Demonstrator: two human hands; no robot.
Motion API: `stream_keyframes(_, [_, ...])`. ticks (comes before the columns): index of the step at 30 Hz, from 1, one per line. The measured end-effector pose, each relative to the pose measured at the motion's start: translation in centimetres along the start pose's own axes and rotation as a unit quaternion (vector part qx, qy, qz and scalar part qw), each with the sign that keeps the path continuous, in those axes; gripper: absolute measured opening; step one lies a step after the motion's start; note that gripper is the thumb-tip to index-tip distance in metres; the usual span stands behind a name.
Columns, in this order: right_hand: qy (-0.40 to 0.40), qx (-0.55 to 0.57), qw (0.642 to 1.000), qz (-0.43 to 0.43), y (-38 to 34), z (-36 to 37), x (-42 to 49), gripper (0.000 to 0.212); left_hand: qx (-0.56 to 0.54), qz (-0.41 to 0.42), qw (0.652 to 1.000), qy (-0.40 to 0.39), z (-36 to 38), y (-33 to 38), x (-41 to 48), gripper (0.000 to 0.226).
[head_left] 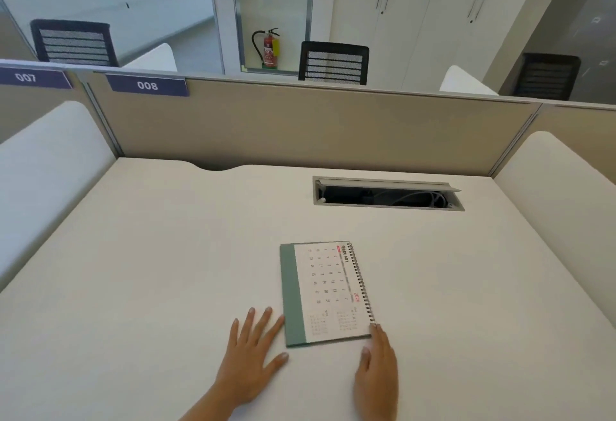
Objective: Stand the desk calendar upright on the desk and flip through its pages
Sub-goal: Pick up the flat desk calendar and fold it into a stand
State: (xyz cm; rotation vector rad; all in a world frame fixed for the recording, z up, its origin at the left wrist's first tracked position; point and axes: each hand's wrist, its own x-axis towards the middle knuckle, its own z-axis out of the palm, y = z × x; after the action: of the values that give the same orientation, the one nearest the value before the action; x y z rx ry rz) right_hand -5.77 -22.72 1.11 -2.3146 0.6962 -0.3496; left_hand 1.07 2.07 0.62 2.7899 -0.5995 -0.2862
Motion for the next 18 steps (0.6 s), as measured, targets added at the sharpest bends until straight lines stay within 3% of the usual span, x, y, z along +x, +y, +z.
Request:
stream_keyframes(5, [-0.046, -0.015, 0.998, -0.030, 0.3, 0.0, -0.3, 0.052, 0.043, 0.038, 0.998, 0.000, 0.0, 0.0, -3.2, 0.062])
stream_keyframes(12, [-0.098, -0.051, 0.993, -0.031, 0.2, -0.1, -0.3, 0.078, -0.113, -0.029, 0.993, 0.022, -1.0, 0.8, -0.3, 0.068])
stream_keyframes(18, [-0.143, -0.015, 0.990, -0.007, -0.2, -1.1, -0.1, 0.089, -0.061, -0.013, 0.998, 0.004, -2.8, 3.4, 3.5, 0.055])
